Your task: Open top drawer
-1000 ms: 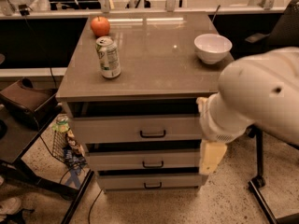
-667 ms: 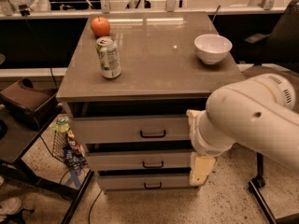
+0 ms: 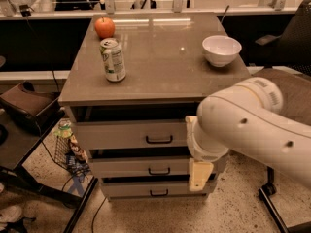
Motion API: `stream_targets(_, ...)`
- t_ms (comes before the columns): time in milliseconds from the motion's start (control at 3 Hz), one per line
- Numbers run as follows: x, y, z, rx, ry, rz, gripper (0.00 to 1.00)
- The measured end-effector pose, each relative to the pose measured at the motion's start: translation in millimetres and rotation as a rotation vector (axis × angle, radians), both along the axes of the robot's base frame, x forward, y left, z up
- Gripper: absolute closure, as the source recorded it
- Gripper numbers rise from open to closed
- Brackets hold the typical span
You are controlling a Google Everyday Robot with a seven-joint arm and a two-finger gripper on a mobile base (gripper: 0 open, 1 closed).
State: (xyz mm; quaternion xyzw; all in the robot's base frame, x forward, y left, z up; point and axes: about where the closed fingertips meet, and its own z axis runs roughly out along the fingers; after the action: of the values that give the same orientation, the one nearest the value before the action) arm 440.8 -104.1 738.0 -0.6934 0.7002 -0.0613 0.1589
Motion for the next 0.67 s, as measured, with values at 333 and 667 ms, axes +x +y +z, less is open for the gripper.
stream_targets(333,11,34,-38,-0.045,0.038,0.047,0.00)
stream_targets(667,21,58,-73,-0.077,0.068,0.085,0.00)
